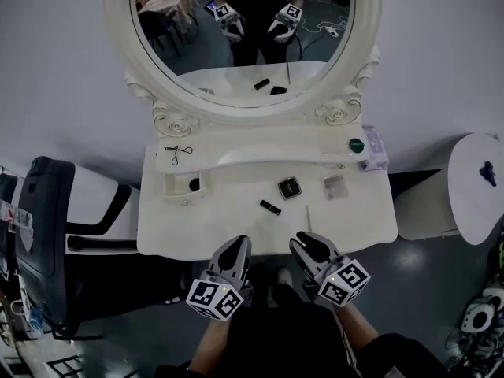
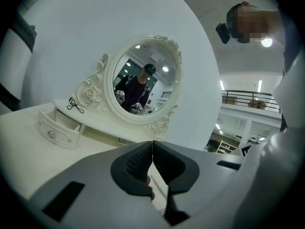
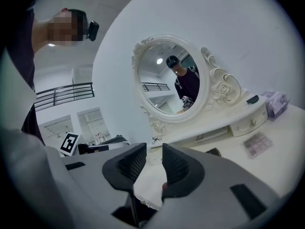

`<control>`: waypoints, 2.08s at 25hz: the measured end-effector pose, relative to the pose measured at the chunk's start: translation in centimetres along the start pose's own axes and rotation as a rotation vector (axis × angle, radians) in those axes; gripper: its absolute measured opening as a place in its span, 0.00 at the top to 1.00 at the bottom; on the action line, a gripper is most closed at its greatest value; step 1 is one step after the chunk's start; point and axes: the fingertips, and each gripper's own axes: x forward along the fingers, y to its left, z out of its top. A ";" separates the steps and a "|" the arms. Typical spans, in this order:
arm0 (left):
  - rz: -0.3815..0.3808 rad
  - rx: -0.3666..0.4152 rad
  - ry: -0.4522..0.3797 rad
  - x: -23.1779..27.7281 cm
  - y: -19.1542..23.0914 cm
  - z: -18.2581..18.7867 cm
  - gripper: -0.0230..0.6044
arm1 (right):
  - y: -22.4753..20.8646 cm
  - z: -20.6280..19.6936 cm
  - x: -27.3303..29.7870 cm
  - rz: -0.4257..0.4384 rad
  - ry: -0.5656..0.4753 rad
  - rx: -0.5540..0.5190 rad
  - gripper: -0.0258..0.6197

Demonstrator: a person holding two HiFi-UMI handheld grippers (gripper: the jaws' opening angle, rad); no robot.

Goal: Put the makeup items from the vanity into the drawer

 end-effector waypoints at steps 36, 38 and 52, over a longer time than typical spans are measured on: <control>0.017 0.082 0.141 4.4 5.5 -3.7 0.93 | -7.7 -7.1 10.9 -0.133 0.421 -0.343 0.74; 0.020 0.079 0.150 5.0 6.1 -4.2 0.93 | -8.7 -8.2 12.1 -0.134 0.478 -0.375 0.73; 0.051 0.055 0.174 6.7 9.0 -5.9 0.92 | -12.6 -13.2 14.3 -0.154 0.740 -0.467 0.73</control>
